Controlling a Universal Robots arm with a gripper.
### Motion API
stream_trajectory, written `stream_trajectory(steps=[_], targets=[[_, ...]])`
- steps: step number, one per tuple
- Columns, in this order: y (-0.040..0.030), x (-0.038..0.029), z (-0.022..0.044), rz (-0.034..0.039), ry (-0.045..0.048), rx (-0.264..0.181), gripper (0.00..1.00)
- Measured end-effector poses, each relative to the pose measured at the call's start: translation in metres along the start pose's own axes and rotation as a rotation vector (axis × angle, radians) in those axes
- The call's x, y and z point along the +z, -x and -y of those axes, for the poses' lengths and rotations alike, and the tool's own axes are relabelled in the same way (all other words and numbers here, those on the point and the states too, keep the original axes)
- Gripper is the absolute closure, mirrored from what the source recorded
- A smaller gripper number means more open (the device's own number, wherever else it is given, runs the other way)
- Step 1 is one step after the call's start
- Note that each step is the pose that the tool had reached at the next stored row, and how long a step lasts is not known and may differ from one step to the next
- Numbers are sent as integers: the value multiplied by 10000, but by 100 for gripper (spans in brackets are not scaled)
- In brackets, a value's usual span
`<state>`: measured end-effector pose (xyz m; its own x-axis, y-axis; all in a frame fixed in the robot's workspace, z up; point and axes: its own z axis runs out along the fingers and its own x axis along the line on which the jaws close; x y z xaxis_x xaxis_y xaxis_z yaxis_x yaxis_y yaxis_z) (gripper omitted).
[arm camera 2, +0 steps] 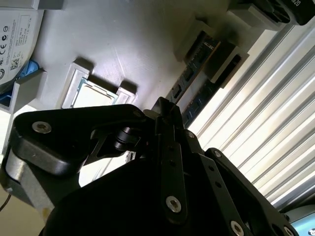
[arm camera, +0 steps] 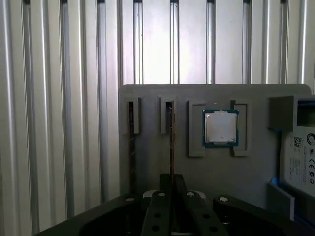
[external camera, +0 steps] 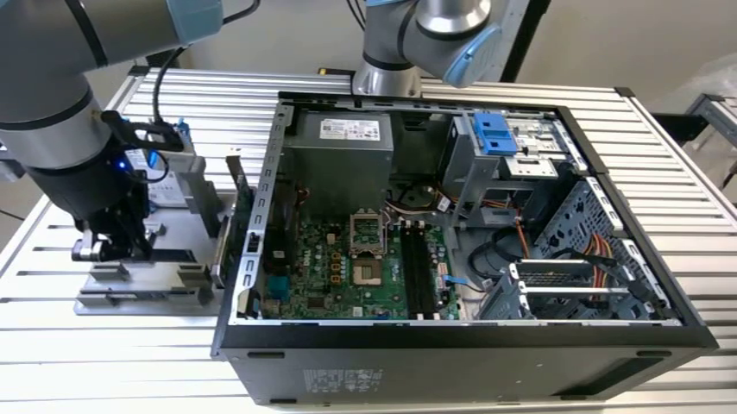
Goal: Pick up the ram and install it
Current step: 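Pick up the ram and move it above insertion slot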
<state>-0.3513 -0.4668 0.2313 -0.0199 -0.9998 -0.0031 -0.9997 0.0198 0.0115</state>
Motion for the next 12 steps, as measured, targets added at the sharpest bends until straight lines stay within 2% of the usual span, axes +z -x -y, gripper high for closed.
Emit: stream_trajectory(steps=[12], targets=[[0, -84, -1, -1, 1, -5, 100]])
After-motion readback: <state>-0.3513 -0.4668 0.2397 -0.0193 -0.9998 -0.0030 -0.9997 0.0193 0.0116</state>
